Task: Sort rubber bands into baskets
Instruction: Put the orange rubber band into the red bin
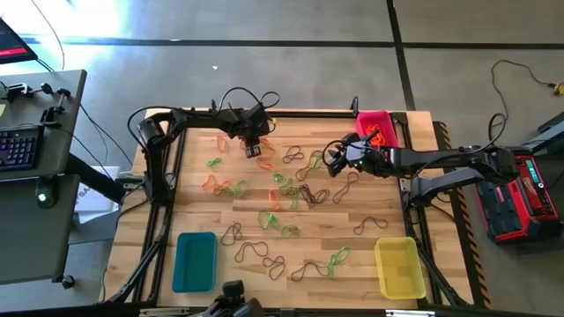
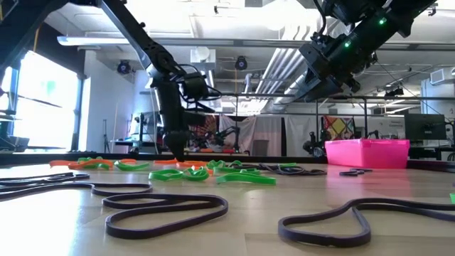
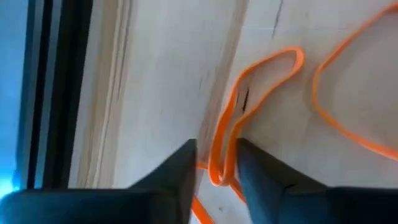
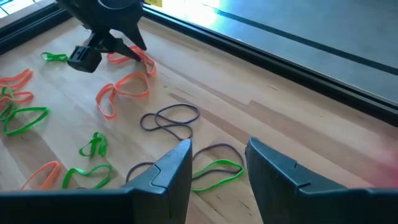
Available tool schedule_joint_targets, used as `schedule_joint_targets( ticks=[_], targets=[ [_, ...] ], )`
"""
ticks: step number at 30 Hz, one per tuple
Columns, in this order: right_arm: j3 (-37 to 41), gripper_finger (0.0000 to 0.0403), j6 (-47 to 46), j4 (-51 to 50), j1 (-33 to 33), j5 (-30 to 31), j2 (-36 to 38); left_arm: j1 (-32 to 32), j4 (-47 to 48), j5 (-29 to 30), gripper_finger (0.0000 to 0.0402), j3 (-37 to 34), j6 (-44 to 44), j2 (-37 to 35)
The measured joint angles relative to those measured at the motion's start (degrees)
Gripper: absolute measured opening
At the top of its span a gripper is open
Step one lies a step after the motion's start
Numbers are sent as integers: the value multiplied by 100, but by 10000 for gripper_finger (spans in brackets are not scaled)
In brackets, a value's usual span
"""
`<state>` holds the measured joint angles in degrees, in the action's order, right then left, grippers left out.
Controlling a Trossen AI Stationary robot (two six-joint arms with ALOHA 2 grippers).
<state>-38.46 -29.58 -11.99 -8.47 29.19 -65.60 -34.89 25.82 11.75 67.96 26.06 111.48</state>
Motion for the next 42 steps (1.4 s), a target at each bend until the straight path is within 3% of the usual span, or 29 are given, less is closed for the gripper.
schedule_joint_targets(
  ticks=[3,5,16,21,29,35,42],
  targets=[
    [0,138,0,0,0,15,0,55,-202,49,29,-15,190,15],
    [0,138,-27,-3,0,24,0,54,-353,105,8,-15,203,20],
    [-4,138,105,-59,0,-152,-122,153,-357,-11,2,-15,-129,-406],
    [-4,138,108,210,0,-230,-709,311,-311,-583,1,-15,-465,-696],
    [-4,139,610,2053,0,-413,-2165,595,-392,-2113,1,-35,-955,-857],
    [-6,167,1155,3961,2,-1351,-2997,703,-980,-3199,1,-352,-1250,-855],
    [-82,220,1036,4907,2,-1625,-3585,968,-1643,-3354,1,-596,-1499,-855]
  ],
)
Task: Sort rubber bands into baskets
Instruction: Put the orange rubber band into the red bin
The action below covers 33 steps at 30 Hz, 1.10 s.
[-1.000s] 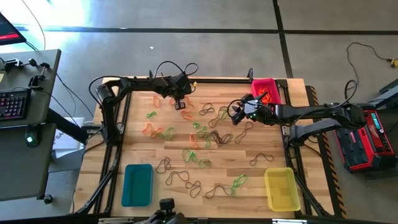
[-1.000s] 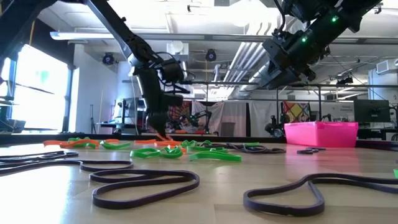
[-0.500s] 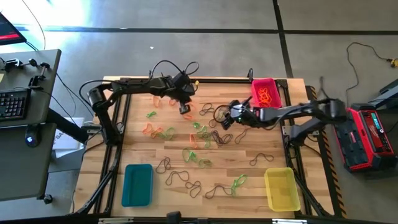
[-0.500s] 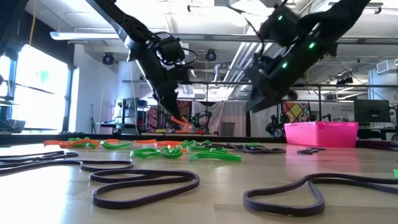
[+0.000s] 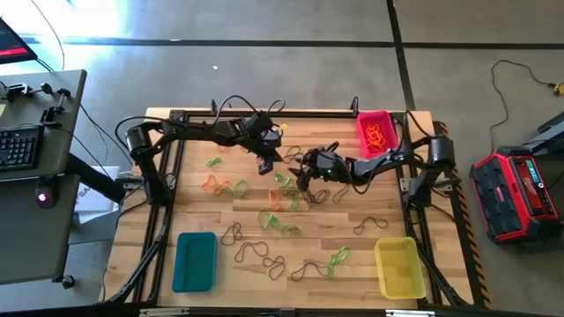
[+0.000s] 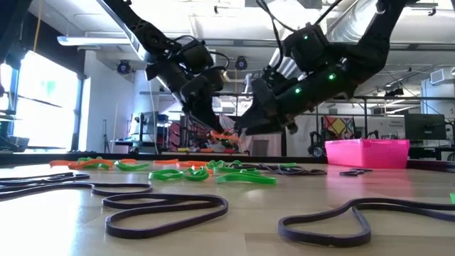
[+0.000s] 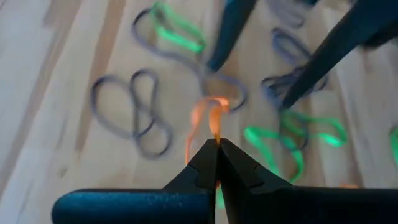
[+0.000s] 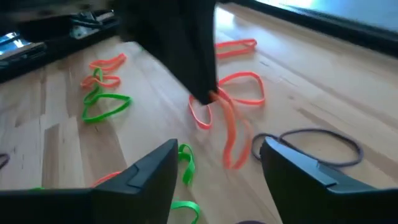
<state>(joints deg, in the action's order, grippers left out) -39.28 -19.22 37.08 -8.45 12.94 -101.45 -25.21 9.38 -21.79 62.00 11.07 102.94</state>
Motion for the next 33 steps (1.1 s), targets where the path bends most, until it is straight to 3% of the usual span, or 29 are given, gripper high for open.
schedule_joint_targets(
  ticks=[5,9,18,24,33],
  targets=[
    [-188,226,-22,-82,-2,9,-200,260,-237,-5,1,-38,-44,2],
    [-260,198,11,-257,0,133,-211,397,-276,-3,1,-38,-42,2],
    [-270,16,161,-630,78,161,-212,439,-150,3,1,-38,-7,2],
    [-270,14,114,-913,142,161,-110,487,79,5,32,-36,107,2],
    [-270,1,128,-1992,115,476,684,565,113,33,119,-36,206,2]
  ],
)
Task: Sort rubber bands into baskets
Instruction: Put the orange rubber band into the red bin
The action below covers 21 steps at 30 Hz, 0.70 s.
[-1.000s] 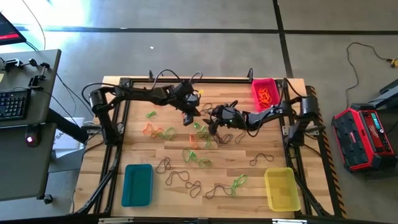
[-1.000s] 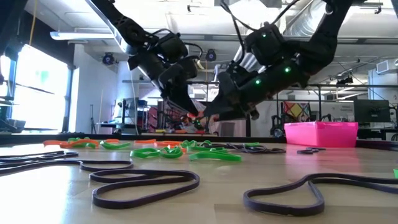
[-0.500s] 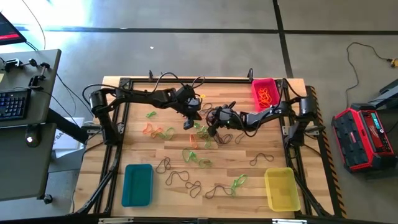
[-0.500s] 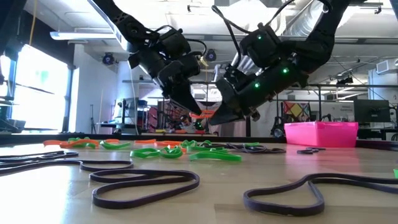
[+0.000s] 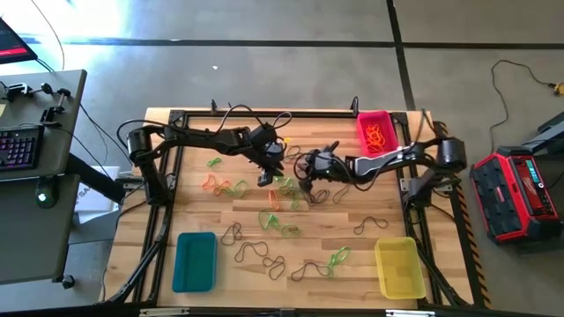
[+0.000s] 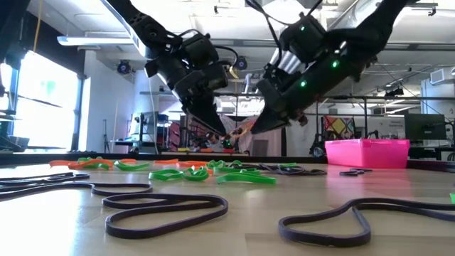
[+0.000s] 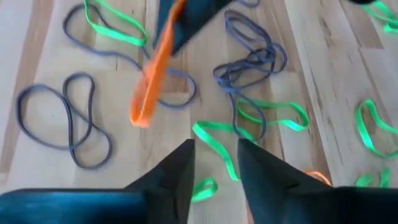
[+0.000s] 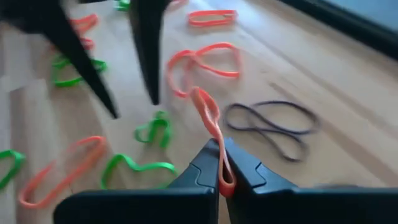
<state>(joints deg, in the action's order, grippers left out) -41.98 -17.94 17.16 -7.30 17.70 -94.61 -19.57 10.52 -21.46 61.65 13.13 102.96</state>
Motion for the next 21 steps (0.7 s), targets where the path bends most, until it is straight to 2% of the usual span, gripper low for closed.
schedule_joint_targets(
  ticks=[8,15,21],
  targets=[
    [0,0,-596,-2402,-497,1002,1393,151,-439,-2,159,0,-95,0],
    [0,0,-1301,-4771,-1584,1478,2648,334,-479,-2,161,0,-60,0],
    [2,0,-1421,-5451,-2626,1514,2986,395,-482,-2,161,0,-55,0]
  ],
)
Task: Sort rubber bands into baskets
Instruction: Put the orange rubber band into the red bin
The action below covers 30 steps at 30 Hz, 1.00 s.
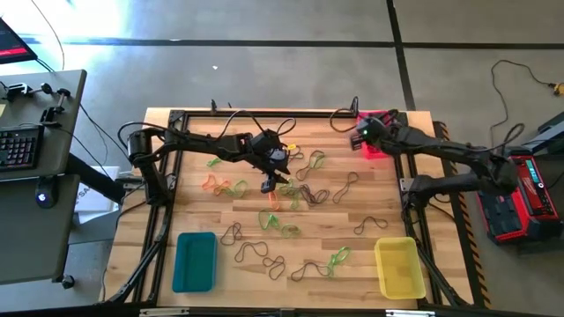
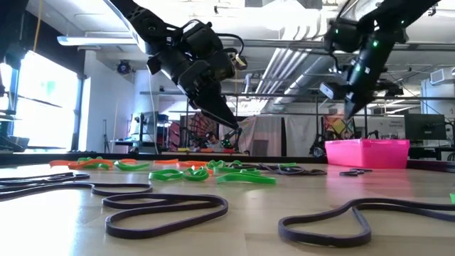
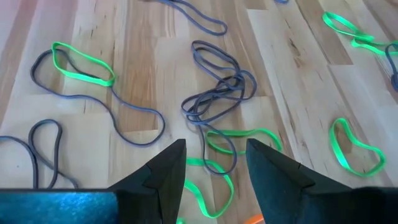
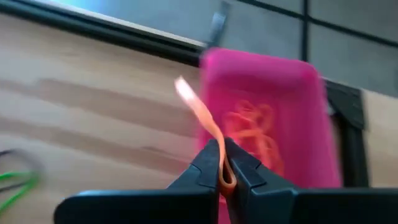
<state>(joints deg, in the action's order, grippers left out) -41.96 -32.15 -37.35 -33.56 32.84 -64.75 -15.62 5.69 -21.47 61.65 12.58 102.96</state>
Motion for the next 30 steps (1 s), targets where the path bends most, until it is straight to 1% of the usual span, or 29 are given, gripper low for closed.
schedule_joint_targets(
  ticks=[4,8,13,16,20,24,30],
  targets=[
    [223,0,46,61,-677,-66,-161,0,-2,0,161,0,-63,0],
    [549,0,200,371,-1215,-518,-346,-2,-2,0,161,0,-125,0],
    [880,0,218,661,-1535,-910,-393,0,-190,1,161,2,-156,0],
    [997,8,452,703,-1609,-914,-393,0,-399,0,161,4,-208,0],
    [1121,40,817,722,-1677,-914,-393,1,-672,1,157,4,-239,0],
    [1128,92,926,751,-1681,-911,-393,36,-773,47,142,7,-333,0],
    [1128,164,1010,732,-1677,-865,-284,205,-647,548,122,7,-79,0]
  ],
)
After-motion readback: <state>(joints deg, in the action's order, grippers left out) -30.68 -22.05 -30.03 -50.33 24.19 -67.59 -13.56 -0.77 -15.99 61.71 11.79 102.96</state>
